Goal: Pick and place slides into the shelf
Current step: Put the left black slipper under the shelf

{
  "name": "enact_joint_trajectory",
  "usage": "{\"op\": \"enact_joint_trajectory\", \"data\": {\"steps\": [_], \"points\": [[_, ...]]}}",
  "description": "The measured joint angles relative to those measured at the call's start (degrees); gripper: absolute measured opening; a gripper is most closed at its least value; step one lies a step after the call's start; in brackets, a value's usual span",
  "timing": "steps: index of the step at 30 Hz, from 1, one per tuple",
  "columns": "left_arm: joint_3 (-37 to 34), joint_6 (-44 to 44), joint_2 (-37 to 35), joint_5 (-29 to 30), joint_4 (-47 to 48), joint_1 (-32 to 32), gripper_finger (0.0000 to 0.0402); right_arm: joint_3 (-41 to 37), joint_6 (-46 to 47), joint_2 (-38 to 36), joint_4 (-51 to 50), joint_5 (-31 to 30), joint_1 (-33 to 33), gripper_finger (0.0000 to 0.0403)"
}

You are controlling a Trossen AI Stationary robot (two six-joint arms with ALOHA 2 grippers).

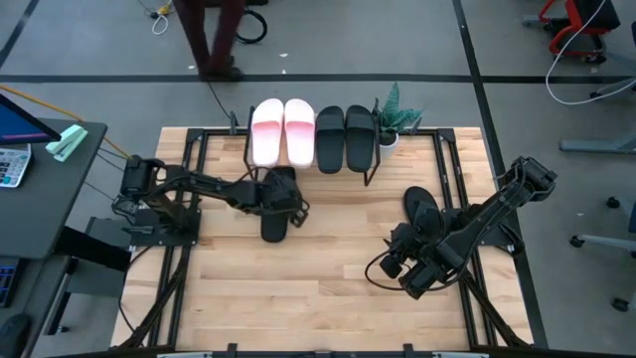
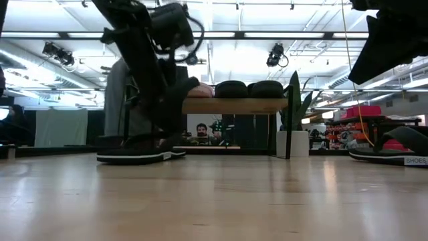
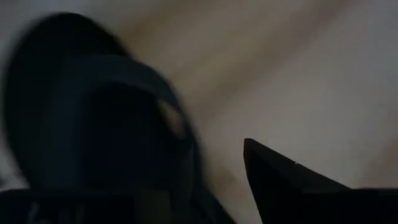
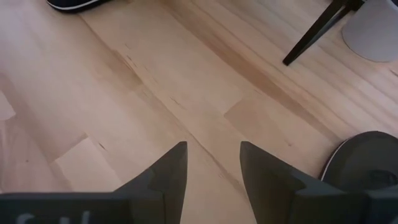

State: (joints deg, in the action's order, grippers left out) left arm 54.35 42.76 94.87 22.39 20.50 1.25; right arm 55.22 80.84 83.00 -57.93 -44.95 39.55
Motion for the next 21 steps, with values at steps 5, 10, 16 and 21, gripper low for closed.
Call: {"op": "enact_joint_trajectory", "data": {"steps": [5,10,16,21], "points": [[0.02,-2.06,-1.12,-0.87,-0.1,-4.86,0.0138,0.0,0.0,0.0,0.88,-0.01,0.0,0.0154],[0.07,0.71,-2.99,-0.74,2.61,-11.07,0.0107,0.0,0.0,0.0,1.3,0.0,0.0,0.0154],[0.07,8.69,-3.1,1.84,11.2,-18.35,0.0061,0.0,0.0,0.0,2.51,0.0,0.0,0.0154],[0.02,15.41,-3.1,6.95,17.56,-21.46,0.0009,0.0,0.0,0.0,2.55,0.01,0.0,0.0154]]}}
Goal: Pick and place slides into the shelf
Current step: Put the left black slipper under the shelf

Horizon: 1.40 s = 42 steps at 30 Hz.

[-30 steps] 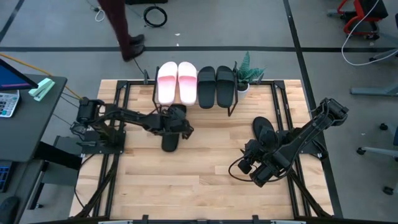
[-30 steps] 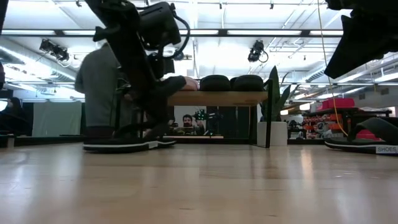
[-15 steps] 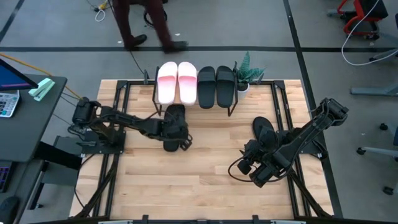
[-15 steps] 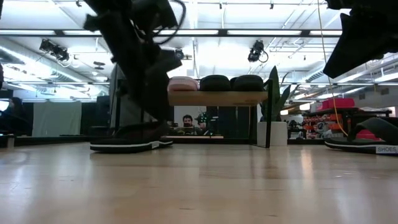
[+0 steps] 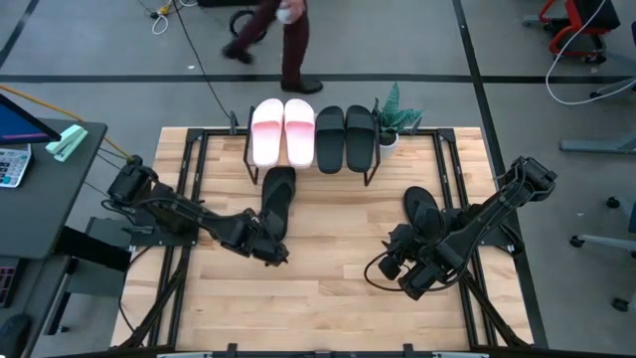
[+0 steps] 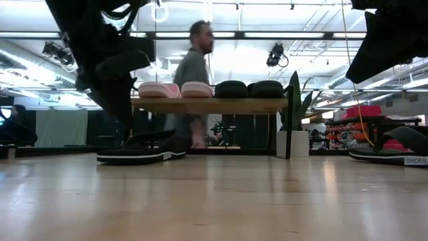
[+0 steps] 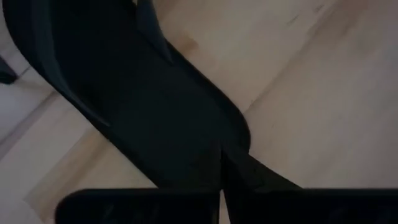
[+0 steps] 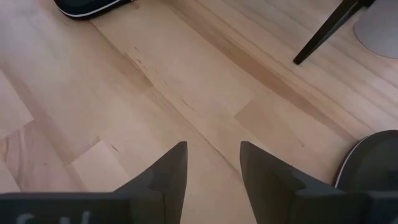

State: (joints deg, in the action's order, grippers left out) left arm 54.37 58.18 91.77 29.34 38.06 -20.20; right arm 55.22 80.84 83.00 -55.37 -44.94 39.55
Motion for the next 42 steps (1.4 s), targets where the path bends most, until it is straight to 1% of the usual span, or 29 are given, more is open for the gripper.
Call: {"op": "enact_joint_trajectory", "data": {"steps": [3,9,13,17,26,29,33,38,42], "points": [[-1.03,1.59,0.0,0.27,-1.61,-0.05,0.0009,0.0,0.0,0.0,0.11,-0.01,0.0,0.0154],[-6.87,5.71,0.72,0.23,-10.62,-0.05,0.0005,0.0,0.0,0.0,0.17,-0.01,0.0,0.0154],[-8.26,5.67,1.12,0.47,-11.54,0.75,0.0007,0.0,-0.05,0.0,0.19,-0.02,0.0,0.0154],[-8.7,2.14,1.14,0.99,-11.36,3.95,0.0004,-0.33,-1.09,0.0,0.57,-0.09,0.0,0.0154],[-8.72,-5.71,1.18,1.09,-12.81,15.61,0.0005,-0.35,-1.61,0.0,0.38,-0.75,-0.04,0.0154],[-8.72,-7.25,1.18,1.12,-14.53,18.97,0.0009,-0.35,-1.99,0.0,0.37,-0.73,-0.04,0.0154],[-8.72,-8.43,1.2,1.1,-15.07,22.46,0.0004,-0.35,-1.99,0.0,0.39,-0.73,-0.04,0.0154],[-8.72,-11.1,1.2,0.22,-15.87,24.2,0.0012,-0.35,-1.99,0.0,0.39,-0.73,-0.04,0.0154],[-8.72,-12.81,1.2,-0.56,-21.61,22.4,0.0006,-0.35,-1.99,0.0,0.39,-0.71,-0.04,0.0154]]}}
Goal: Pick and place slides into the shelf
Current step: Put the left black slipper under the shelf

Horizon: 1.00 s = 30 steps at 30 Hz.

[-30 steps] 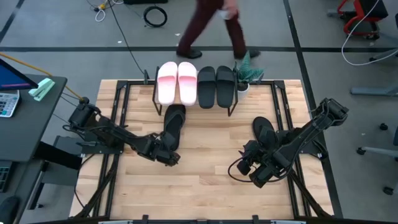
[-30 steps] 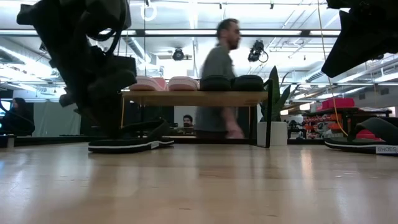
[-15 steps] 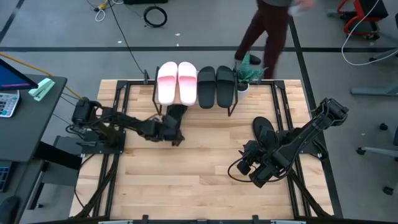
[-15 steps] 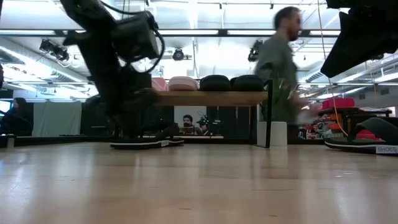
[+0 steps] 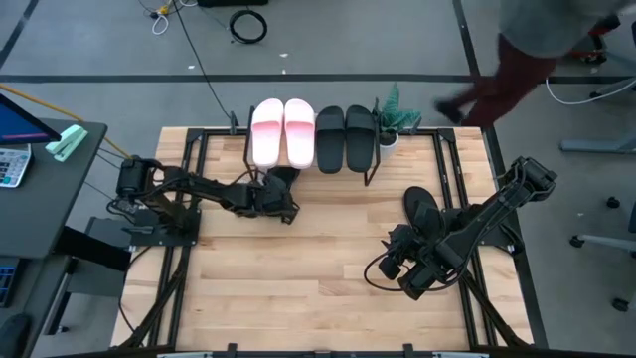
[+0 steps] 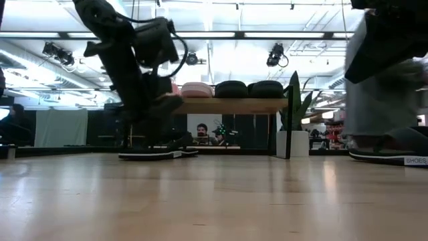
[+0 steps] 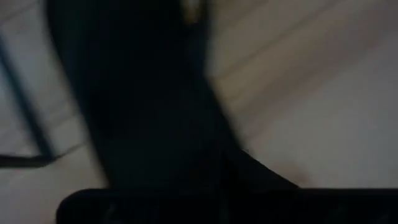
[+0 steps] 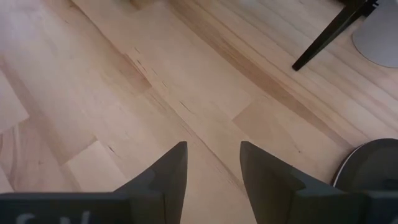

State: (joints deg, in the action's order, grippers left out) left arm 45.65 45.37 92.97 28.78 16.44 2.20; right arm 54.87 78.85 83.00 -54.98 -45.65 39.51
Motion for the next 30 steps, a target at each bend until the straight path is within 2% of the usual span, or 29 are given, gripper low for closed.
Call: {"op": "enact_joint_trajectory", "data": {"steps": [4,15,22,30], "points": [[0.0,-2.37,0.0,-0.79,-3.73,-1.51,0.0007,0.0,0.0,0.0,0.0,0.01,0.0,0.0154],[0.0,-4.74,0.0,-0.99,-4.73,1.29,0.0006,0.0,0.0,0.0,0.0,0.01,0.0,0.0154],[0.0,-9.13,0.0,-1.37,-12.77,1.57,0.0006,0.0,-0.48,0.0,0.01,0.01,0.0,0.0154],[-0.02,-8.61,2.06,-4.65,-13.33,4.12,0.0005,0.0,-1.04,0.0,-0.01,0.01,-0.01,0.0154]]}}
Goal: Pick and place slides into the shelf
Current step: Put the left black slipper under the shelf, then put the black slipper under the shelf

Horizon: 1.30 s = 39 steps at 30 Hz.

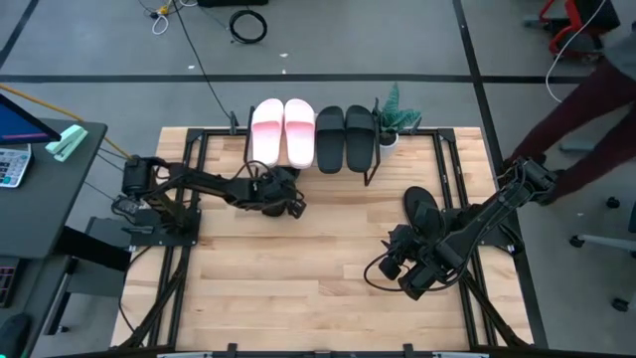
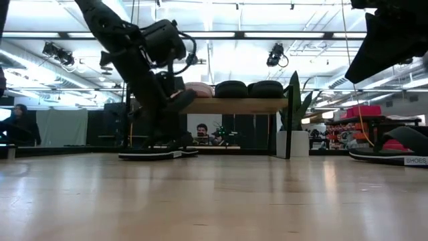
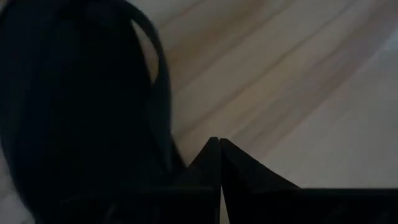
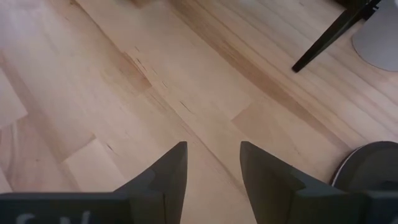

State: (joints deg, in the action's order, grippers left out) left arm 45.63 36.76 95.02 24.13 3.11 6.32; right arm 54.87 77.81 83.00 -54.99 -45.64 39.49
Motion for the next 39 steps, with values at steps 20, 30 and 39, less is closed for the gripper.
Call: {"op": "enact_joint_trajectory", "data": {"steps": [20,30,39], "points": [[0.13,-0.62,7.8,1.44,-7.41,5.19,0.0006,0.02,-1.08,0.0,-0.21,-1.52,-0.86,0.0154],[0.11,0.08,7.78,1.77,-9.99,4.28,0.0009,0.02,-1.1,0.0,-0.21,-1.52,-1.52,0.0154],[0.11,0.26,7.71,1.89,-10.0,-0.49,0.0011,0.02,-1.08,0.0,-0.19,-1.49,-1.52,0.0154]]}}
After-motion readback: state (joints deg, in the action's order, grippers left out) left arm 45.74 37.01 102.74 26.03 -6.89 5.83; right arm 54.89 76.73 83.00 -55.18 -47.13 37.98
